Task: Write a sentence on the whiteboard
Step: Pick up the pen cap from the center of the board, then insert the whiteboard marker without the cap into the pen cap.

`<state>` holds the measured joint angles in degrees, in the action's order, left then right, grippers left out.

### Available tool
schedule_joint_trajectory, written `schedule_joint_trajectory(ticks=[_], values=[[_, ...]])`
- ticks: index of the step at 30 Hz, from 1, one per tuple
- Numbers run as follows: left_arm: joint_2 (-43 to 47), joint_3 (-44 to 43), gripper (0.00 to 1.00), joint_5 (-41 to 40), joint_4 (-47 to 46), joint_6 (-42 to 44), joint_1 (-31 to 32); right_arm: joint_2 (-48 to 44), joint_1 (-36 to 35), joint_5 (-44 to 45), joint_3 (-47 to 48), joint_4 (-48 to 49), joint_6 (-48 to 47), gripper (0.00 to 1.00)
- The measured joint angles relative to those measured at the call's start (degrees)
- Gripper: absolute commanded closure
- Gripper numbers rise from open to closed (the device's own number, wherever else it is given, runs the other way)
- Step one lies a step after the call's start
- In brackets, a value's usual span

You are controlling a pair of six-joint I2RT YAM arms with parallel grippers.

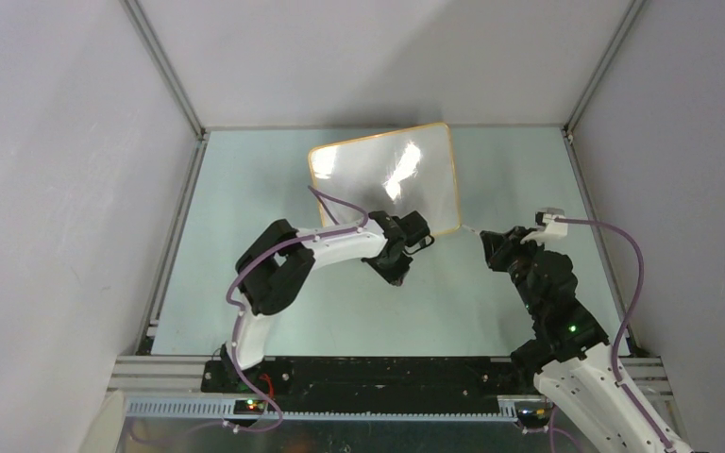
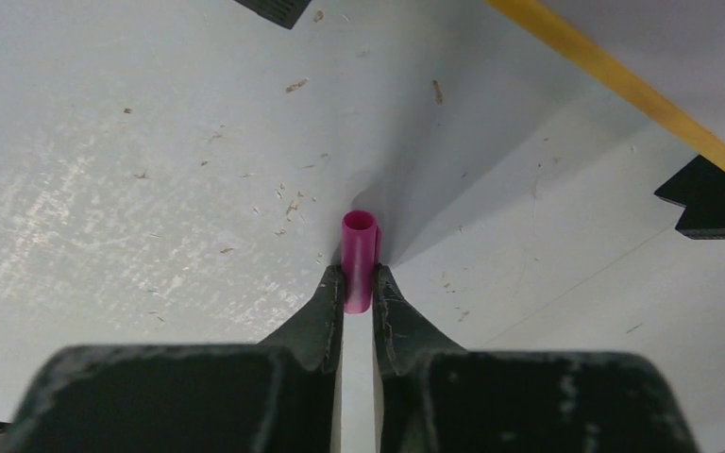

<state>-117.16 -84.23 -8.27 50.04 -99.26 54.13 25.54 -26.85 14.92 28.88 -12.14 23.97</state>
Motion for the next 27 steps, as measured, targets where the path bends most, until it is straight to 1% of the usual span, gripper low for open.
schedule_joint_trajectory(ticks=[6, 9, 12, 16, 21, 24, 25, 27], values=[[0.3, -0.1, 1.00, -0.7, 0.0, -0.2, 0.1, 0.0, 0.0, 0.0, 0.0, 0.0, 0.0, 1.00], [2.2, 2.0, 1.00, -4.0, 0.4, 0.6, 1.0, 0.0, 0.1, -0.4, 0.0, 0.0, 0.0, 1.00], [6.8, 5.6, 1.00, -7.4, 1.2, 4.7, 2.0, 0.0, 0.3, -1.4, 0.0, 0.0, -0.1, 1.00], [17.7, 13.7, 1.00, -9.0, -5.1, 16.8, 3.5, 0.0, 0.7, -4.5, 0.0, 0.2, -0.3, 1.00], [32.4, 27.2, 1.00, -8.9, -19.4, 36.2, 4.9, 1.1, 1.2, -10.6, 1.1, -2.0, -0.6, 1.00], [42.4, 38.0, 1.00, -7.6, -29.2, 47.7, 5.4, 2.7, 1.3, -14.9, 3.9, -5.4, -0.9, 1.00], [45.5, 40.7, 1.00, -7.3, -31.1, 50.8, 5.4, 3.3, 1.4, -16.8, 5.5, -7.1, -1.1, 1.00], [53.1, 47.5, 1.00, -5.7, -38.0, 58.6, 5.6, 4.4, 1.5, -20.9, 8.8, -9.4, -1.7, 1.00]])
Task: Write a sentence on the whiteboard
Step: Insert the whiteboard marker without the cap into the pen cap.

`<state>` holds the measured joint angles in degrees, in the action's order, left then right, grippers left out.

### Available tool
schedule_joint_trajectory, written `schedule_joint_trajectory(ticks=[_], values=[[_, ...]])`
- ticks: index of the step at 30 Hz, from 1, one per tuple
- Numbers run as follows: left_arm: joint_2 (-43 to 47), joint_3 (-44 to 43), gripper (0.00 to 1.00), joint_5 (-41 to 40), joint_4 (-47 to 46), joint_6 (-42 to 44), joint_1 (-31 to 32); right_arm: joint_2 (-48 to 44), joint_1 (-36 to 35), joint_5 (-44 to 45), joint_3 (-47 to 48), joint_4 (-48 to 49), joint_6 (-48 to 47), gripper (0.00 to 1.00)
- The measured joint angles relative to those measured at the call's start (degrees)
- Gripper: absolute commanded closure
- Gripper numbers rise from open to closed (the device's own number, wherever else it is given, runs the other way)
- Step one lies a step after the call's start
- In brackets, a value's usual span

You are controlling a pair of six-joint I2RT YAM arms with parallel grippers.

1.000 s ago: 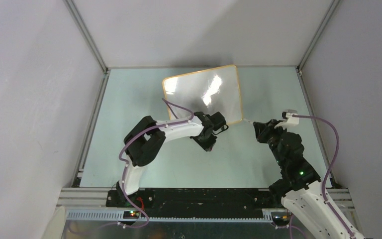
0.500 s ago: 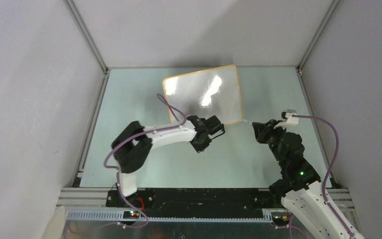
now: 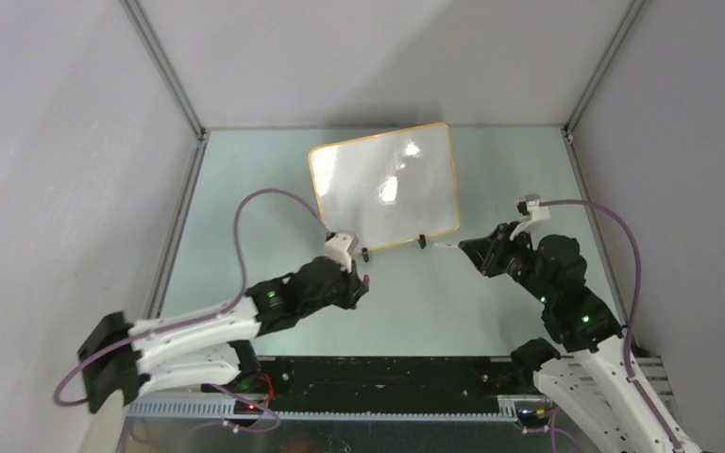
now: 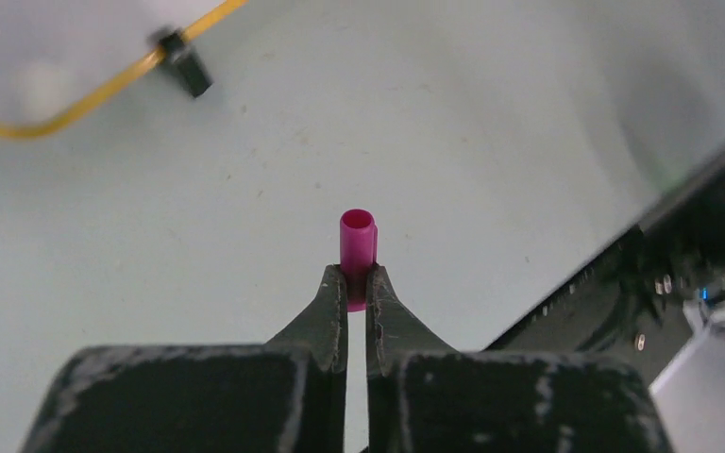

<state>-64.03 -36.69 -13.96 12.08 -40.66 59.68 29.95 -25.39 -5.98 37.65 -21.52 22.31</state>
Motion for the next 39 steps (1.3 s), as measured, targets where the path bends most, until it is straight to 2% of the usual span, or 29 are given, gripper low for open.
schedule_joint_trajectory(ticks=[3, 7, 11, 19, 27, 39], values=[[11.9, 8.6, 1.00, 4.0, -8.4, 12.5, 0.3, 1.6, 0.0, -6.3, 5.1, -2.9, -0.8, 1.00], [18.8, 10.8, 1.00, 8.6, -12.7, 28.8, 0.5, 4.9, 0.0, -14.9, 11.5, -5.0, -2.1, 1.00], [18.1, 9.8, 1.00, 10.2, -14.4, 42.0, 0.5, 9.1, -1.0, -20.4, 15.0, -5.9, -3.1, 1.00], [13.3, 9.2, 1.00, 6.7, -17.7, 62.4, 0.6, 19.9, -7.7, -20.9, 24.1, -10.0, -6.6, 1.00], [11.6, 9.2, 1.00, 4.0, -23.0, 70.7, 0.5, 24.9, -15.5, -15.9, 27.0, -11.4, -10.1, 1.00], [11.7, 9.3, 1.00, 5.2, -25.7, 71.3, 0.5, 27.9, -19.8, -8.3, 27.0, -11.1, -11.5, 1.00]])
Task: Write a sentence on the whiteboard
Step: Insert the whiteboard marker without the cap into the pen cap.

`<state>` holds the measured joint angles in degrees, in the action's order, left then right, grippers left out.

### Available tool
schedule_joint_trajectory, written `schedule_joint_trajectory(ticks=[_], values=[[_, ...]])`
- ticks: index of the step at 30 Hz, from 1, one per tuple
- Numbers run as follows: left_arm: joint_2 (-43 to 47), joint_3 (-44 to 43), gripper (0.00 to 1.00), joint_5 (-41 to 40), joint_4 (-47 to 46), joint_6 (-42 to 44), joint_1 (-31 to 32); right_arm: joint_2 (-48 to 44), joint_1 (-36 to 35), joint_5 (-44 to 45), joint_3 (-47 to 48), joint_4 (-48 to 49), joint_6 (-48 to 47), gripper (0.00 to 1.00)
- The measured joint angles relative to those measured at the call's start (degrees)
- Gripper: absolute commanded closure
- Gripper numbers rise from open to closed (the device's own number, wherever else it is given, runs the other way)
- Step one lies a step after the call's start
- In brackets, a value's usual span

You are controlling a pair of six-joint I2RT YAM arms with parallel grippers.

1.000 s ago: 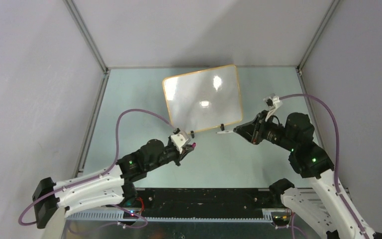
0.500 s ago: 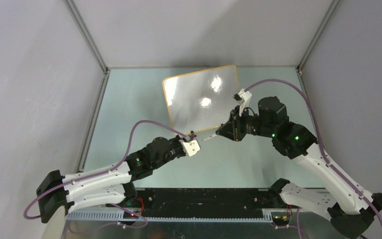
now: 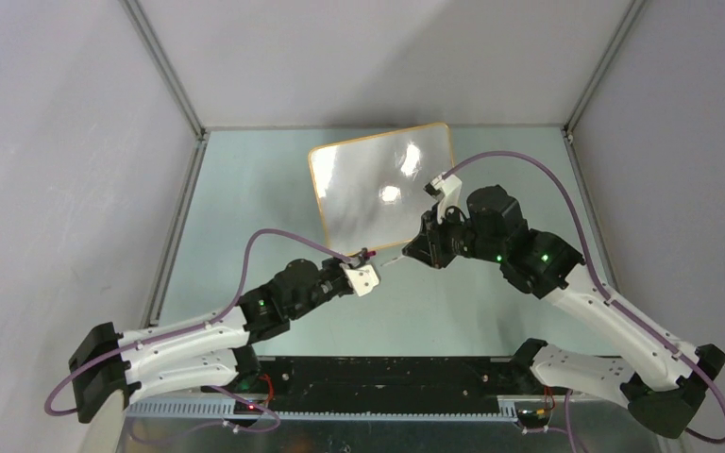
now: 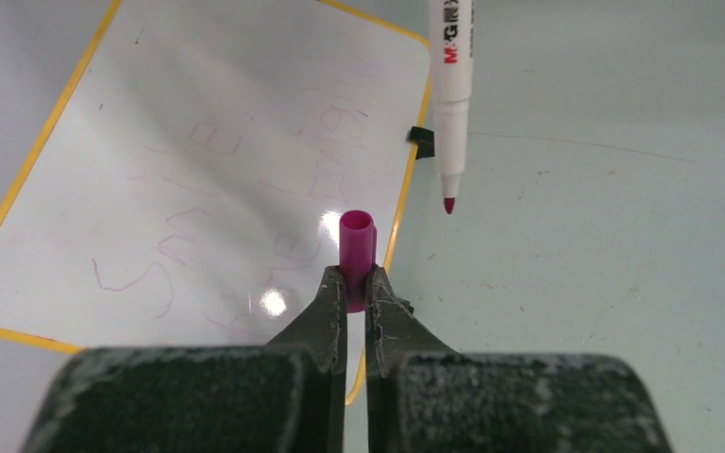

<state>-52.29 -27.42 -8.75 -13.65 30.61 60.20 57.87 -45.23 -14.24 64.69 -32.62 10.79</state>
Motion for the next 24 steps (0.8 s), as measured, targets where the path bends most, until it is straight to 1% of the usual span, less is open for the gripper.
schedule_joint_trajectory(ticks=[9, 24], values=[[0.0, 0.0, 1.00, 0.5, -0.4, 0.0, 0.0, 0.4, -0.2, 3.3, 0.8, 1.2, -0.4, 1.00], [0.2, 0.0, 1.00, 0.5, -0.4, 0.0, 0.0, 1.9, -0.3, 3.5, 2.4, 2.2, -0.5, 1.00]])
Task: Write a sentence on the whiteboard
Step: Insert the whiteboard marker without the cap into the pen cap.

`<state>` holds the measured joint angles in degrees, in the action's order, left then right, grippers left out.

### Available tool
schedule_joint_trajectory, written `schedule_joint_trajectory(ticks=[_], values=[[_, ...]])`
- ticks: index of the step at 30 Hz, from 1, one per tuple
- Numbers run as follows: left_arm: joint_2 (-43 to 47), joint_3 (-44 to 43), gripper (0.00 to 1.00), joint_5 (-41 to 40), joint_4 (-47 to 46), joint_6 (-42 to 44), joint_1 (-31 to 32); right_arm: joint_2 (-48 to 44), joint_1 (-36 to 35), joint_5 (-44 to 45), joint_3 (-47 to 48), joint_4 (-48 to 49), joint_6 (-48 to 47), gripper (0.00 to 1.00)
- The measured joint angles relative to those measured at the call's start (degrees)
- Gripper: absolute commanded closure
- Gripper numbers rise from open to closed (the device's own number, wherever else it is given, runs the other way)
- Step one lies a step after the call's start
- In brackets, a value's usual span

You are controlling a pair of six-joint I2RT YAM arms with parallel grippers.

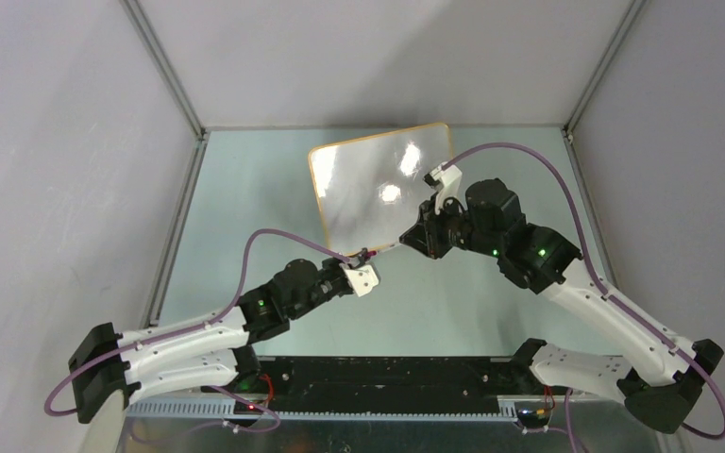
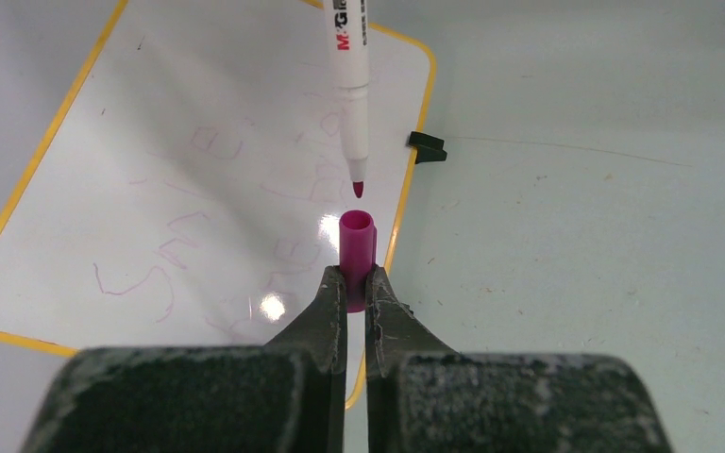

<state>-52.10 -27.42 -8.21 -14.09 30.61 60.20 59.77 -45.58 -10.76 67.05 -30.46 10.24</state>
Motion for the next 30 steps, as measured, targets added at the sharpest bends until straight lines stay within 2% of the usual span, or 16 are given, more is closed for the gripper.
schedule_joint_trajectory(ticks=[30], values=[[0.9, 0.0, 1.00, 0.9, -0.1, -0.2, 0.0, 4.2, -3.0, 1.4, 0.4, 2.3, 0.0, 1.00]])
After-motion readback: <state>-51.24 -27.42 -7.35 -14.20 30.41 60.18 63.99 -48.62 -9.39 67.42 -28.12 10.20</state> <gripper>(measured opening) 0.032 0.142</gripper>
